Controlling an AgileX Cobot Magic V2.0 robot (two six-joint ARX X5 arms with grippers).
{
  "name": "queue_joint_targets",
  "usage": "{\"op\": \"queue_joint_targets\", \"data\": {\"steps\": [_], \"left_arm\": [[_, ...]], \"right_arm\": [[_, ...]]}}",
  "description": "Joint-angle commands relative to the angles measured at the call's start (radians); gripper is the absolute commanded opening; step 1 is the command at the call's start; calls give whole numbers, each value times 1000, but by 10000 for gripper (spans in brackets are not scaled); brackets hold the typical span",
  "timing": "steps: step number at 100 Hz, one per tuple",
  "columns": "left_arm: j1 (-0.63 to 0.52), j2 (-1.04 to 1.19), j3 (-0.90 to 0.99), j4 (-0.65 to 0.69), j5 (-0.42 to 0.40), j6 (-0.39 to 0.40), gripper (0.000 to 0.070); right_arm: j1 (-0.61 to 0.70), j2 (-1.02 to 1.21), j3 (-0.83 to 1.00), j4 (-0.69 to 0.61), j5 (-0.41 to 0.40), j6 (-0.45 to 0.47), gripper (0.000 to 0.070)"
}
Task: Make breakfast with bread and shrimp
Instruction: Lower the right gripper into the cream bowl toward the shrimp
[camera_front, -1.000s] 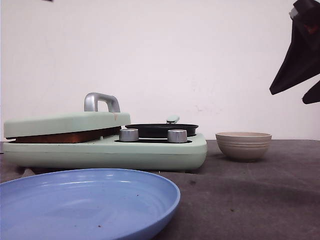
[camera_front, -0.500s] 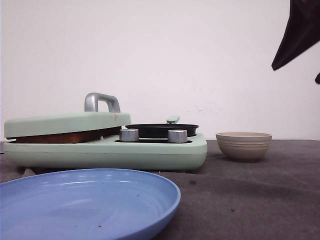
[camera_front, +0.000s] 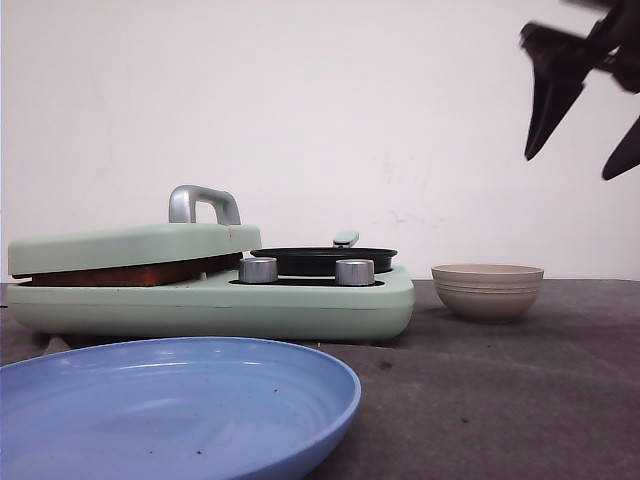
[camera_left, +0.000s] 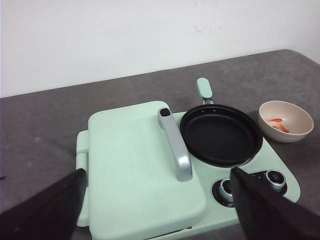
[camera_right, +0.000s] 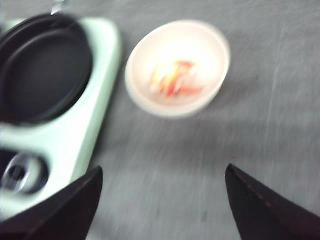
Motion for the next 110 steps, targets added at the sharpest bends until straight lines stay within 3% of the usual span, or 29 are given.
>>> {"op": "queue_joint_targets", "data": {"steps": [1,19,34,58,110], "left_arm": [[-2,-32,-16,25,-4,10,503],[-2,-143,-86,32,-5,10,496],[-2,-199,-102,31,-5,11,389],[-2,-212,-102,25,-5,10,391],[-2,-209,-102,24,-5,10,391]], "right_arm": [[-21,89,80,-18,-15,-30,488],[-63,294,270,-78,-29,-49,487],[-82,433,393,-117,-29,-58,486],[-102,588,488,-148,-29,-71,486],[-119,717,490,-92,-38,-78,450]]}}
